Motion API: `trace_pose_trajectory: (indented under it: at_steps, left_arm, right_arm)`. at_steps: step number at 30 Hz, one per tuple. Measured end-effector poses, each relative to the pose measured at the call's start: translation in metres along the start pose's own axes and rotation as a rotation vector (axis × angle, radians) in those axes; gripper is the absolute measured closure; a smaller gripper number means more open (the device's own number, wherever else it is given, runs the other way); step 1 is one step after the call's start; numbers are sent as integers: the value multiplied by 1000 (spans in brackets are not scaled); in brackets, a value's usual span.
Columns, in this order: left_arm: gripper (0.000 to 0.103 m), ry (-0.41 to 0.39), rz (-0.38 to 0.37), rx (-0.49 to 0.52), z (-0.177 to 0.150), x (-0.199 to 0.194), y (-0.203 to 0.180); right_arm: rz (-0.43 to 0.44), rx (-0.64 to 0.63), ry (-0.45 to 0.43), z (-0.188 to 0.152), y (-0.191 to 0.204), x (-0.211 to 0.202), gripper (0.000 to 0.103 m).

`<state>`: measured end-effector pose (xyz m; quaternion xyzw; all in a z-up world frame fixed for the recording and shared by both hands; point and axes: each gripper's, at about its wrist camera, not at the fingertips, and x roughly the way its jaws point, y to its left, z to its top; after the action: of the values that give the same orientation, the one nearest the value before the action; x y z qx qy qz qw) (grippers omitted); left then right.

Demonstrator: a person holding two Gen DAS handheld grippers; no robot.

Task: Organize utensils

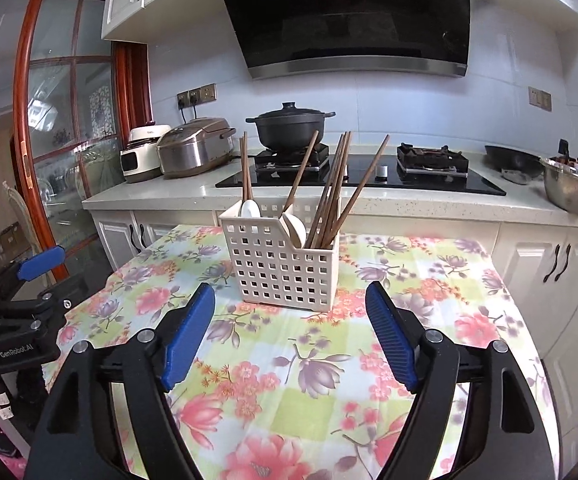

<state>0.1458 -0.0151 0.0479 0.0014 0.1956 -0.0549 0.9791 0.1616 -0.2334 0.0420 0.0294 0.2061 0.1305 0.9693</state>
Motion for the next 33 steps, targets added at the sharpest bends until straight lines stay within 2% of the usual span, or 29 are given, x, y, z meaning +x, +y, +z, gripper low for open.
trace_pose_trajectory:
  at_steps: [17,33]
  left_arm:
    - [5,12,20,6,5,-1,-6]
    - [5,30,2,10,5,-2,-11]
  right_arm:
    - [-3,-2,-40,3,-2,-25,25]
    - [-18,-12,-42,2,0,-26,24]
